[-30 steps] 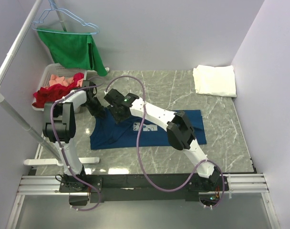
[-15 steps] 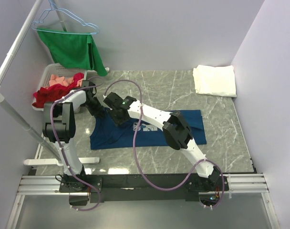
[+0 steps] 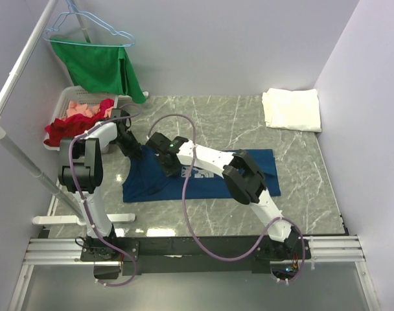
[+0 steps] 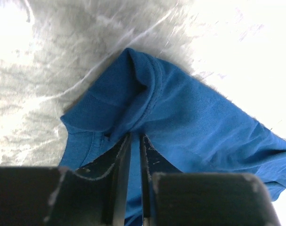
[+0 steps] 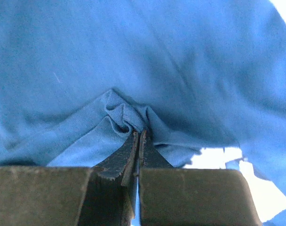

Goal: Fold and stack the t-shirts
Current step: Fold the tshirt

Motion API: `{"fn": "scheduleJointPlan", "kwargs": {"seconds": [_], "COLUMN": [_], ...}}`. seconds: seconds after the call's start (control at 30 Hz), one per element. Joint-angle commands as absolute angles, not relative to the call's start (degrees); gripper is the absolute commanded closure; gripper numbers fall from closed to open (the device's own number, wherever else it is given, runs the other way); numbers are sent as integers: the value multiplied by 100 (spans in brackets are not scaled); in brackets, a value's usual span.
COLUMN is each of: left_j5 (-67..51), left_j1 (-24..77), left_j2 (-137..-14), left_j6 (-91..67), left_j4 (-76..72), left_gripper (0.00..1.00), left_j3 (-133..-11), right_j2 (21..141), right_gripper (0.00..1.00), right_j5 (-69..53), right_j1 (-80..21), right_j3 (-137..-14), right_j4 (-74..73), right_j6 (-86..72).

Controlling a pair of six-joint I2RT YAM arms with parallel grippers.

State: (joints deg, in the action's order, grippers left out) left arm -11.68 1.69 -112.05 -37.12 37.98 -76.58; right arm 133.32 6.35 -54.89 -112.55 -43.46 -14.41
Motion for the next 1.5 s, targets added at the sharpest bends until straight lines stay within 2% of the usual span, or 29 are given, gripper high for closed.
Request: {"fn": "scheduleJointPlan", "kwargs": {"seconds": [0.0,0.3,0.7,0.77,0.8,0.9,1.07,1.3,1.47], "left_j5": [-1028,-967,-862,-844,-826,-809,-809,-730,-869], "left_j1": [70,53,53,53,53,53,53,114,298], "left_j2": [-11470,-11654,-11689,-11663,-11663,-11628,-11400,-10689,-10117], "left_j6": [-3832,-3955,-3964,-3964,-3964,-3938,-3867,-3630,-3350], "left_j4": [3797,3832,3893,3902,3911,3937,3990,4192,4350], "left_gripper": [82,88,89,89,89,89,87,79,74], "left_j3": [-7840,-8165,-8349,-8367,-8367,-8411,-8350,-7937,-7516], "right_j2": [12543,11813,11619,11593,11532,11347,11145,11162,11390], "right_gripper": [100,100,100,93,84,75,70,69,69], "right_j5": [914,958,650,642,642,747,1036,1774,1679], "right_j1": [-5546,-5537,-5546,-5555,-5555,-5555,-5537,-5511,-5309], "right_j3": [-10532,-9722,-9150,-9080,-9044,-8912,-8938,-9254,-9659], "right_j4": [-4412,-4456,-4509,-4561,-4562,-4526,-4544,-4614,-4684], "right_j6": [-1635,-1766,-1820,-1784,-1767,-1819,-1924,-2241,-2364]}}
